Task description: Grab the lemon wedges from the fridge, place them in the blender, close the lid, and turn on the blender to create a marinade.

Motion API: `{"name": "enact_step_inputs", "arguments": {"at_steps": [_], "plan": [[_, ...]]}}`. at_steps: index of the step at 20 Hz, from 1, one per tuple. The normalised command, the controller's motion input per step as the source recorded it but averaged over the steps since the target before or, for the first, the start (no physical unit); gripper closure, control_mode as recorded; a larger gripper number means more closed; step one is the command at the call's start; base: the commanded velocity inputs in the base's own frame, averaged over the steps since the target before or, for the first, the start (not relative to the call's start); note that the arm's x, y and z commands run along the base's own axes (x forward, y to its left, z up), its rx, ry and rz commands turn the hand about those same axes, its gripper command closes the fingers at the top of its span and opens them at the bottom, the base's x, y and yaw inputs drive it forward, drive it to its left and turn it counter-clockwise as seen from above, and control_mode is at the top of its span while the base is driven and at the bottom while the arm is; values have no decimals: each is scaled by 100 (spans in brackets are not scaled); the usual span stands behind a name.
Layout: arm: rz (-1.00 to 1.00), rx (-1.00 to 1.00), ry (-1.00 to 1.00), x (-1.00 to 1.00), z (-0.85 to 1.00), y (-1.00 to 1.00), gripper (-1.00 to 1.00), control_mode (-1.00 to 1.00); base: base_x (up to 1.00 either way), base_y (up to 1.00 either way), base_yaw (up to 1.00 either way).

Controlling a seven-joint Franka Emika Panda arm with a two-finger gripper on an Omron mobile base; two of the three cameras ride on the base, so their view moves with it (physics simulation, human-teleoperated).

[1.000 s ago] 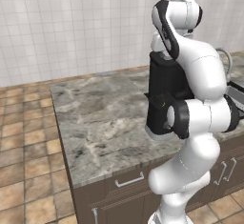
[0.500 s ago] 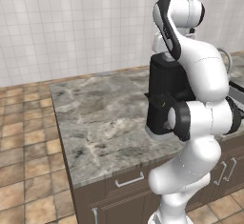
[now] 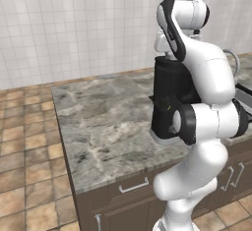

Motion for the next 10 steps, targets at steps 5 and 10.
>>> {"name": "enact_step_inputs", "arguments": {"at_steps": [5, 10], "plan": [[-4, 0, 0, 58, -3, 5, 100, -100, 0, 0, 0], [8, 0, -8, 7, -9, 0, 100, -100, 0, 0, 0]]}}
